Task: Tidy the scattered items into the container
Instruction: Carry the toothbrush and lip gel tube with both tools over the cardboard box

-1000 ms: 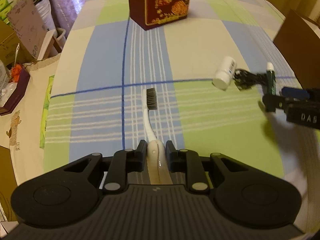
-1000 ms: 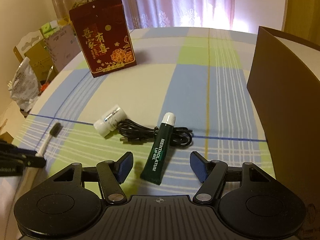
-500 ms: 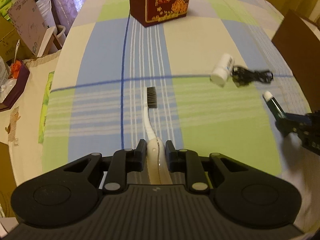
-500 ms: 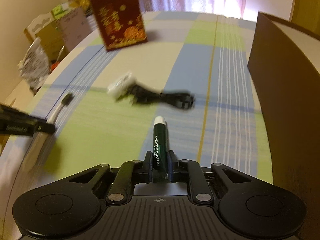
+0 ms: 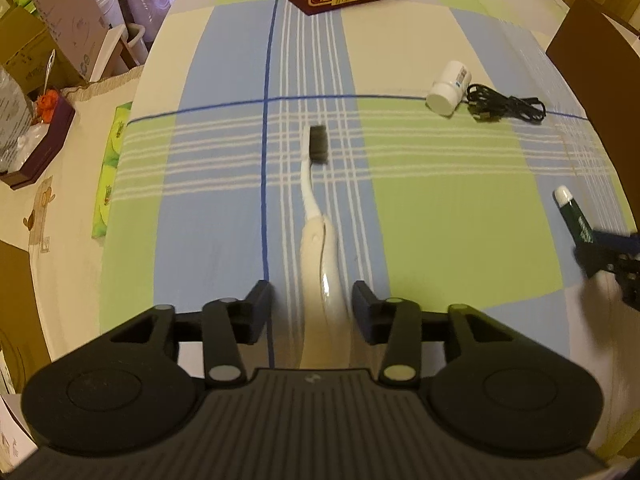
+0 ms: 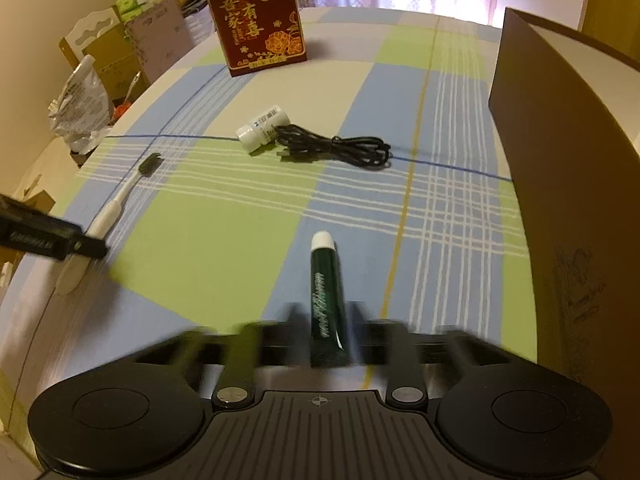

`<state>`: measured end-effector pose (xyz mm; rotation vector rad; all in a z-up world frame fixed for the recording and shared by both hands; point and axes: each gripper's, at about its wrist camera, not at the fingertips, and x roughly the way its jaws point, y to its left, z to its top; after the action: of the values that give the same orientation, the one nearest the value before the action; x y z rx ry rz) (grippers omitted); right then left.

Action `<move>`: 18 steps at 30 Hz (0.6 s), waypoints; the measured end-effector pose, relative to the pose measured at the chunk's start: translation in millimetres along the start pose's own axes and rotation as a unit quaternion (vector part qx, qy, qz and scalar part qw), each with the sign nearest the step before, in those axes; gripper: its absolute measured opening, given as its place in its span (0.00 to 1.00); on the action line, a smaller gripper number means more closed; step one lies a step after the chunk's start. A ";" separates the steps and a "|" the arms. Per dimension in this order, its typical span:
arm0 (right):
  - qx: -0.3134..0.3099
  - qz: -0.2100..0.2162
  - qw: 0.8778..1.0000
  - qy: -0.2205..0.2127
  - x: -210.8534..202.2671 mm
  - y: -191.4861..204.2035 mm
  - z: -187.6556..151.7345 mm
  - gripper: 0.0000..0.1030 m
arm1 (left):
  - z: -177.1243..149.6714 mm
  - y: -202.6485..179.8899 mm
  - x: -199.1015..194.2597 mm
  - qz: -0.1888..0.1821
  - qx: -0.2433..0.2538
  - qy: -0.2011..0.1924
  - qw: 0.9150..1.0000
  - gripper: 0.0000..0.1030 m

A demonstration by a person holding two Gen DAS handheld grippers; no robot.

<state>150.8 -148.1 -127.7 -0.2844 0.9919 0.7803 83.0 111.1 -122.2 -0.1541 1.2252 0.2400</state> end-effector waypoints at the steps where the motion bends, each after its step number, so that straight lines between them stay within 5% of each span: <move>1: -0.002 0.000 1.000 -0.008 -1.0 1.1 0.0 0.74 | -2.8 0.7 -1.0 -0.001 0.000 -0.001 1.000 0.41; 4: -0.009 -0.002 1.000 -0.004 5.1 4.1 2.5 0.74 | -7.5 -0.7 -2.3 0.001 0.006 -0.010 1.000 0.41; 6: -0.012 -0.006 1.000 -0.002 11.0 5.1 4.6 0.72 | -6.4 -2.3 -2.6 -0.002 0.007 -0.010 1.000 0.32; 8: -0.028 -0.019 0.999 -0.003 15.6 7.8 6.5 0.48 | -5.5 -6.2 -3.0 -0.006 0.015 -0.016 1.000 0.19; 10: -0.050 -0.031 0.998 0.001 16.1 11.2 8.6 0.20 | -5.1 -12.6 -2.7 -0.004 0.029 -0.020 0.999 0.18; 18: -0.023 -0.003 1.000 0.004 -3.3 6.8 -3.1 0.19 | -12.8 -23.5 -13.5 -0.040 0.022 -0.030 0.999 0.17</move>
<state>143.0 -146.5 -125.8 -0.3305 0.9807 0.7981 73.3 84.0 -114.0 -0.1576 1.1615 0.1469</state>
